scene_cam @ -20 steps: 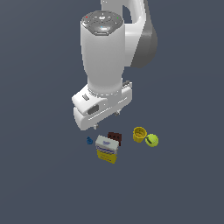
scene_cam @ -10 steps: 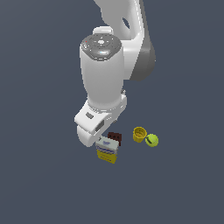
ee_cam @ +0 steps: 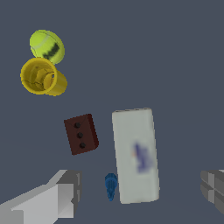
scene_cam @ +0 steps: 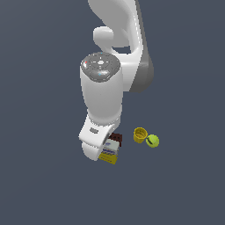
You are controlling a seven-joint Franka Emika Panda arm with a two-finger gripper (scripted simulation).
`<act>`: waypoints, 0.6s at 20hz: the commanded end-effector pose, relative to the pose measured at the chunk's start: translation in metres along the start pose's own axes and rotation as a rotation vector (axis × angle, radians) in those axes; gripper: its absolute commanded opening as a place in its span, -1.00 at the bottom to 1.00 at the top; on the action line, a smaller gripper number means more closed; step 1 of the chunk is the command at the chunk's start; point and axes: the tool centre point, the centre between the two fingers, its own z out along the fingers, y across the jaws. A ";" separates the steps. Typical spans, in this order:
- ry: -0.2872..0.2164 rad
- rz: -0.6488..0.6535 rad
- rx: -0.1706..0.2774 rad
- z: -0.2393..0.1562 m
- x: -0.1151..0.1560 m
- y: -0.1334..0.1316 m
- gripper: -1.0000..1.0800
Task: Pick up a designated object from a clutter of objects.
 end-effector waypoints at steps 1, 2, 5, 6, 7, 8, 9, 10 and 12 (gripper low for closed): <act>0.001 -0.041 0.000 0.004 0.001 0.003 0.92; 0.002 -0.053 0.000 0.006 0.002 0.004 0.92; 0.003 -0.082 0.000 0.009 0.003 0.006 0.92; 0.003 -0.090 0.000 0.010 0.003 0.007 0.92; 0.003 -0.095 0.000 0.011 0.003 0.007 0.92; 0.003 -0.100 0.000 0.012 0.003 0.008 0.92; 0.004 -0.103 0.000 0.012 0.003 0.008 0.92; 0.004 -0.105 0.000 0.012 0.003 0.008 0.92; 0.003 -0.102 0.001 0.012 0.003 0.008 0.92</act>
